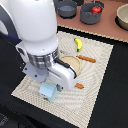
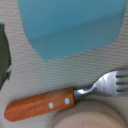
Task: Interact with the objects in diverse but meaningful ways.
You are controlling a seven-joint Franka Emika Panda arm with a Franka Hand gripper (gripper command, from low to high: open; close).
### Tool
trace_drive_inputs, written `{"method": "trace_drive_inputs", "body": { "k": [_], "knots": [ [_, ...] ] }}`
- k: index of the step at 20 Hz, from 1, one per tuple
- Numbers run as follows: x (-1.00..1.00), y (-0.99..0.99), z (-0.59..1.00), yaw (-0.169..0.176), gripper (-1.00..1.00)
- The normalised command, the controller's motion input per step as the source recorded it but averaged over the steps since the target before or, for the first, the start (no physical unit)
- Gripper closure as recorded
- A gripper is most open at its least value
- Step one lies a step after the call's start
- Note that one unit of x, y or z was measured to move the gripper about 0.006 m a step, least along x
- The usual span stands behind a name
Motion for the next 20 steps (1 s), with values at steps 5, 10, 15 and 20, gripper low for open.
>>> {"method": "trace_drive_inputs", "body": {
  "k": [5, 10, 15, 20],
  "knots": [
    [0.4, -0.39, 0.05, -0.067, -1.0],
    [0.28, -0.36, -0.02, -0.057, -1.0],
    [0.21, -0.39, -0.04, -0.038, -1.0],
    [0.46, -0.32, 0.43, -0.069, 1.0]
  ]
}}
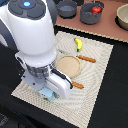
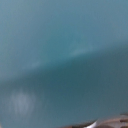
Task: Interact with the objects in diverse but meaningful ways.
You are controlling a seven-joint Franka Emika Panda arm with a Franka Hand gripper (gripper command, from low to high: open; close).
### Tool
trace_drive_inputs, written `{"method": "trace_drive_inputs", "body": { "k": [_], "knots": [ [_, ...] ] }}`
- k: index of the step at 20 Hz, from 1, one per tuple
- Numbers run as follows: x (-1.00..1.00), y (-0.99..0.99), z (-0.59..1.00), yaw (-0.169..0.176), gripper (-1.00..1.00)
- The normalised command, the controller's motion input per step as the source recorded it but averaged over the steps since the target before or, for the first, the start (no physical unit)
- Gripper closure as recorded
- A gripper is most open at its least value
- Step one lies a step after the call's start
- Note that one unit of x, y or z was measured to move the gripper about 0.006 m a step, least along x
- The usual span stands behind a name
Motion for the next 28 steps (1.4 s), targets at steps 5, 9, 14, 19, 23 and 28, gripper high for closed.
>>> {"method": "trace_drive_inputs", "body": {
  "k": [5, 9, 14, 19, 23, 28],
  "knots": [
    [0.41, -0.35, 0.46, -0.064, 1.0],
    [0.41, -0.31, 0.43, -0.058, 1.0],
    [0.34, -0.21, 0.1, -0.072, 1.0],
    [0.35, -0.11, 0.03, -0.07, 1.0],
    [0.41, -0.01, 0.72, -0.038, 1.0],
    [0.13, 0.01, 1.0, 0.007, 1.0]
  ]
}}
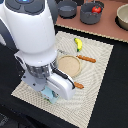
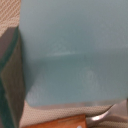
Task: Interact with the objects in diverse but meaningful ways.
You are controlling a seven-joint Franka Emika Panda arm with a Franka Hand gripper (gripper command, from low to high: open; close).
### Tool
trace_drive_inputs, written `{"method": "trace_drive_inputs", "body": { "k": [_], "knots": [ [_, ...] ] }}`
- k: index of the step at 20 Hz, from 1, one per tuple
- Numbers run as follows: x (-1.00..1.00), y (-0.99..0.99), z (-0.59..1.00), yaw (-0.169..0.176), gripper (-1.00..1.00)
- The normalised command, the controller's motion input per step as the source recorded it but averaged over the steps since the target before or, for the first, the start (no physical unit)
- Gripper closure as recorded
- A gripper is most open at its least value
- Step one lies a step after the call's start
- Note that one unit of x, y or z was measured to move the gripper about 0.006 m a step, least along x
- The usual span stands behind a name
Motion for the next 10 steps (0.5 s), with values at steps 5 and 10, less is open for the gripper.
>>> {"method": "trace_drive_inputs", "body": {
  "k": [5, 10],
  "knots": [
    [0.04, 0.23, 1.0, 0.036, 1.0],
    [-0.12, 0.6, 0.95, 0.095, 1.0]
  ]
}}
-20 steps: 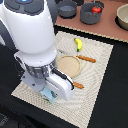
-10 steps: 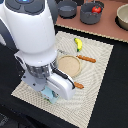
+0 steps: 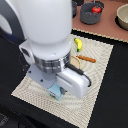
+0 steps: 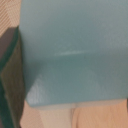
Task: Interact with the objects in diverse but meaningful ways.
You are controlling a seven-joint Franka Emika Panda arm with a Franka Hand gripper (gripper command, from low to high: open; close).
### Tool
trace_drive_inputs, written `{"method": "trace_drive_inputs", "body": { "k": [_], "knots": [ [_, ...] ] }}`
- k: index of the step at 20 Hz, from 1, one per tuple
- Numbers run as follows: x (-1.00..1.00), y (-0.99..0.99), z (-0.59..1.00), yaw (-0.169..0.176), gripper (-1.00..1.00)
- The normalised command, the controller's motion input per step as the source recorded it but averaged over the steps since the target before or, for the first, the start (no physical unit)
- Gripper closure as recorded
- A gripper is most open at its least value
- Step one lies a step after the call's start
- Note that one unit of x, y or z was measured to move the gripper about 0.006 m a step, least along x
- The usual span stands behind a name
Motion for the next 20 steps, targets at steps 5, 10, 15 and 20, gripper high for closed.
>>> {"method": "trace_drive_inputs", "body": {
  "k": [5, 10, 15, 20],
  "knots": [
    [-0.28, 0.68, 0.63, 0.14, 1.0],
    [-0.39, 0.61, 0.24, 0.148, 1.0],
    [-0.41, 0.61, -0.01, 0.138, 1.0],
    [-0.4, 0.64, -0.18, 0.113, 1.0]
  ]
}}
